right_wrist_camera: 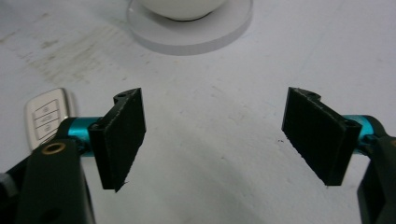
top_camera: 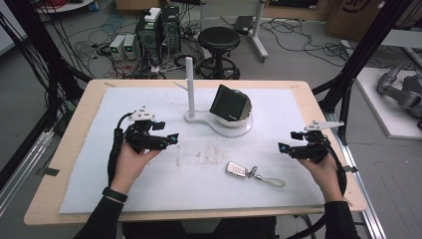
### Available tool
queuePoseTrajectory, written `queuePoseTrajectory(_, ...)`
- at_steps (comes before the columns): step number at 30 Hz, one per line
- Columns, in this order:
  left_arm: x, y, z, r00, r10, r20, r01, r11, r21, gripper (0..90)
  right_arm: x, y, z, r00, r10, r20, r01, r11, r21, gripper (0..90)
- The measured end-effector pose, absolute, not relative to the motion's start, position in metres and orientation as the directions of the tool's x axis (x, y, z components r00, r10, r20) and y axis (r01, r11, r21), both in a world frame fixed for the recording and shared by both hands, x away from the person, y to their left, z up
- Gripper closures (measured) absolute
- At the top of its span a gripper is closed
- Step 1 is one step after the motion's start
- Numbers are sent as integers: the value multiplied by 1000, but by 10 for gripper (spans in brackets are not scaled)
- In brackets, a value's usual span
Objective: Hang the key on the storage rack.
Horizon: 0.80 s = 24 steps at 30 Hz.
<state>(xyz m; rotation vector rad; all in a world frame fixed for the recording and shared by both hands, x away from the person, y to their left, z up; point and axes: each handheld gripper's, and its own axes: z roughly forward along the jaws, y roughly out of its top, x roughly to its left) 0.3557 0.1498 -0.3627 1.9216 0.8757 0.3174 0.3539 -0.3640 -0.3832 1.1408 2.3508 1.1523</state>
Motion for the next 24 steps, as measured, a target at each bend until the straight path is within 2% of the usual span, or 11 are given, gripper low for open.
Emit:
queuePoseTrajectory(5, 358, 148, -364, 715, 684, -143, 443, -286, 850, 278, 345, -355, -386, -697, 710, 99, 514, 399, 759, 288)
queuePoseTrajectory(10, 357, 152, -363, 706, 690, -160, 449, -262, 854, 278, 332, -334, -394, -773, 627, 97, 482, 481, 733, 395)
queuePoseTrajectory(12, 357, 153, -362, 707, 689, -162, 450, -261, 854, 278, 329, -330, -396, -784, 613, 96, 480, 501, 720, 409)
queuePoseTrajectory(13, 357, 153, -362, 706, 689, -164, 452, -260, 854, 278, 324, -321, -400, -810, 578, 96, 470, 543, 696, 453)
queuePoseTrajectory(20, 356, 144, -364, 739, 649, -183, 448, -269, 853, 278, 315, -316, -406, -823, 558, 102, 467, 565, 680, 446)
queuePoseTrajectory(24, 352, 124, -365, 792, 583, -183, 414, -292, 862, 281, 316, -331, -407, -786, 609, 107, 491, 509, 707, 423)
